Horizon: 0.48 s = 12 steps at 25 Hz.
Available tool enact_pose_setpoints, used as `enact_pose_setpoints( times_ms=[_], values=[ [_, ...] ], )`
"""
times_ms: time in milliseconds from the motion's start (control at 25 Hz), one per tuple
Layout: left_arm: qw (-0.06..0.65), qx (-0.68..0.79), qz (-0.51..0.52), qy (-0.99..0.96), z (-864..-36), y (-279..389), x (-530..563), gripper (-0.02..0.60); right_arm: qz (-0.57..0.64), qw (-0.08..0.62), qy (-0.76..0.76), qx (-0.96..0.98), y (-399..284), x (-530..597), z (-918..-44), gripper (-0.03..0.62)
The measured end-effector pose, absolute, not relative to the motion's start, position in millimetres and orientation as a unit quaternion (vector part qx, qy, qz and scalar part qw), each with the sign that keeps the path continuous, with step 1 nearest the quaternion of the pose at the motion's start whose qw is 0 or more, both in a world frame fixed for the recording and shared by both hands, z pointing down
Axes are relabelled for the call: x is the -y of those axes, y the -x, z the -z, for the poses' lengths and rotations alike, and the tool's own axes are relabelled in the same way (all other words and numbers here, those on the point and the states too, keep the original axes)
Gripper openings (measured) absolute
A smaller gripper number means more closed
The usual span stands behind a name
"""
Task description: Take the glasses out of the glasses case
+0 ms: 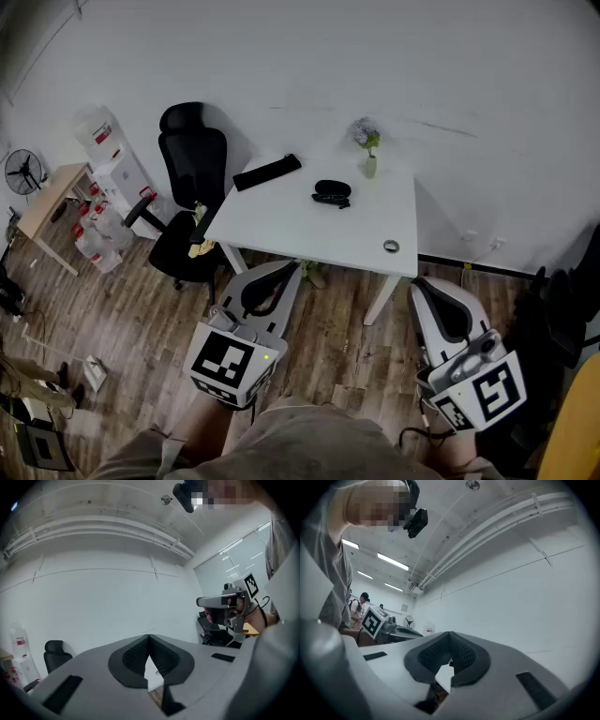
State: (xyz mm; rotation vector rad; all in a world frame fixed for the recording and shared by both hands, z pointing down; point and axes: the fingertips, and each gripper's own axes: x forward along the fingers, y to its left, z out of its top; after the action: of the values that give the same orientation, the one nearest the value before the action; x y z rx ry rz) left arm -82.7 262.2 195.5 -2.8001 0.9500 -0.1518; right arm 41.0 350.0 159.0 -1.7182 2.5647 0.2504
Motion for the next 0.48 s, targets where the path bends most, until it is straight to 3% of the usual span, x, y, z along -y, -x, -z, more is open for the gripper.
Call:
enact_pose_setpoints(
  times_ms=[480],
  values=[
    [0.085, -0.324, 0.047, 0.941, -193.7, 75.4, -254.1, 0.015, -0.074, 0.017, 0.546, -0.834, -58.6, -335.5, -167.6, 0.031]
  ],
)
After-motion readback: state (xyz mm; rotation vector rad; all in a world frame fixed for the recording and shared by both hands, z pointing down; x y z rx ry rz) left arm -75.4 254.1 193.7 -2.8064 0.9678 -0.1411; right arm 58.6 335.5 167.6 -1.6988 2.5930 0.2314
